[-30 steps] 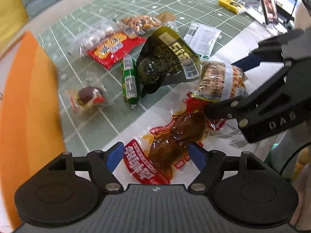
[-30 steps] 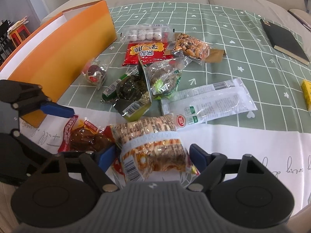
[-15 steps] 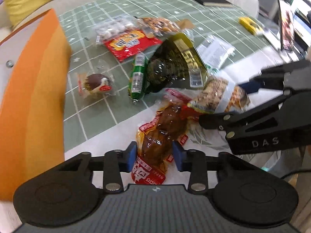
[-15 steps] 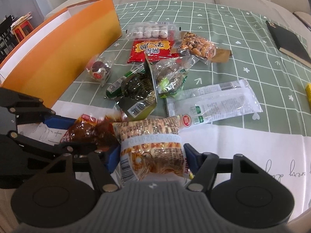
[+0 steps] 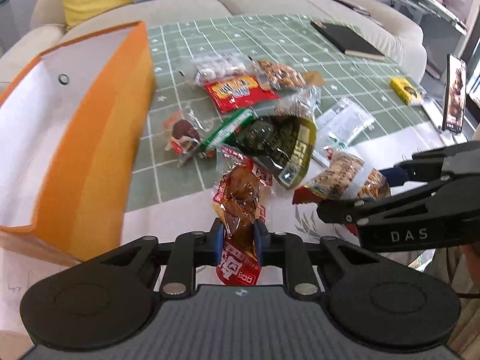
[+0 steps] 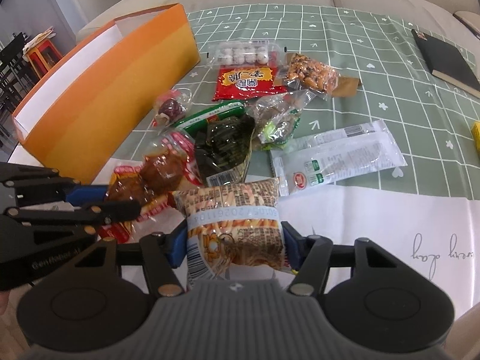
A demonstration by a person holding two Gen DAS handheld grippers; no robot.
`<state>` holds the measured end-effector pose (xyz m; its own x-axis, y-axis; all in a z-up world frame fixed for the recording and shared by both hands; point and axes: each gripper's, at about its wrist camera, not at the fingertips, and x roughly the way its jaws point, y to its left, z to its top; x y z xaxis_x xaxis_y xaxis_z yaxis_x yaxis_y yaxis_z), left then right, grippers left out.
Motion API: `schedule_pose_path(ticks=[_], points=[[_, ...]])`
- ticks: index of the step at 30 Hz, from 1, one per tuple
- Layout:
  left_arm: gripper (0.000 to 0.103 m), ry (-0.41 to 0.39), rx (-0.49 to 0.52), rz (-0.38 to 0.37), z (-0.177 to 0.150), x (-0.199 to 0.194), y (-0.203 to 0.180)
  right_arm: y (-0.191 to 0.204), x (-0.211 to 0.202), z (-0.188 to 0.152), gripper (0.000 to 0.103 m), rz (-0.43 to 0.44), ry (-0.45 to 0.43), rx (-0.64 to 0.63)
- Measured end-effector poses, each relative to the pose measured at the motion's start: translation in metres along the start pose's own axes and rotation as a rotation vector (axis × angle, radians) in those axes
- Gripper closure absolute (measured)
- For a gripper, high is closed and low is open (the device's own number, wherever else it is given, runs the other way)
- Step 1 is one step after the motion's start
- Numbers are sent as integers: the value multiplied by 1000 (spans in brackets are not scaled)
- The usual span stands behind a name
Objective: Organize snacks
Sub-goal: 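Carry both packets over the orange box and open both tools to drop them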
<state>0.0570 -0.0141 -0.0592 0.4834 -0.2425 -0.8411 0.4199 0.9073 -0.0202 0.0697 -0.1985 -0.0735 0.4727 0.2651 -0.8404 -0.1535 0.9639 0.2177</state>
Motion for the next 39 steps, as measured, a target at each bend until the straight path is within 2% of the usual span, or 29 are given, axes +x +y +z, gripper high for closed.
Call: schedule_pose_path(ticks=[13, 23, 33, 39], points=[[83, -108, -26, 70, 3, -34, 4, 16, -29, 5, 45, 16, -75, -21], [83, -216, -21, 77, 14, -69, 9, 34, -56, 25, 45, 33, -158, -56], [83, -331, -7, 130, 39, -110, 31, 55, -74, 72, 46, 110, -244, -87], [83, -332, -16, 239, 59, -123, 74, 90, -70, 110, 46, 197, -276, -142]])
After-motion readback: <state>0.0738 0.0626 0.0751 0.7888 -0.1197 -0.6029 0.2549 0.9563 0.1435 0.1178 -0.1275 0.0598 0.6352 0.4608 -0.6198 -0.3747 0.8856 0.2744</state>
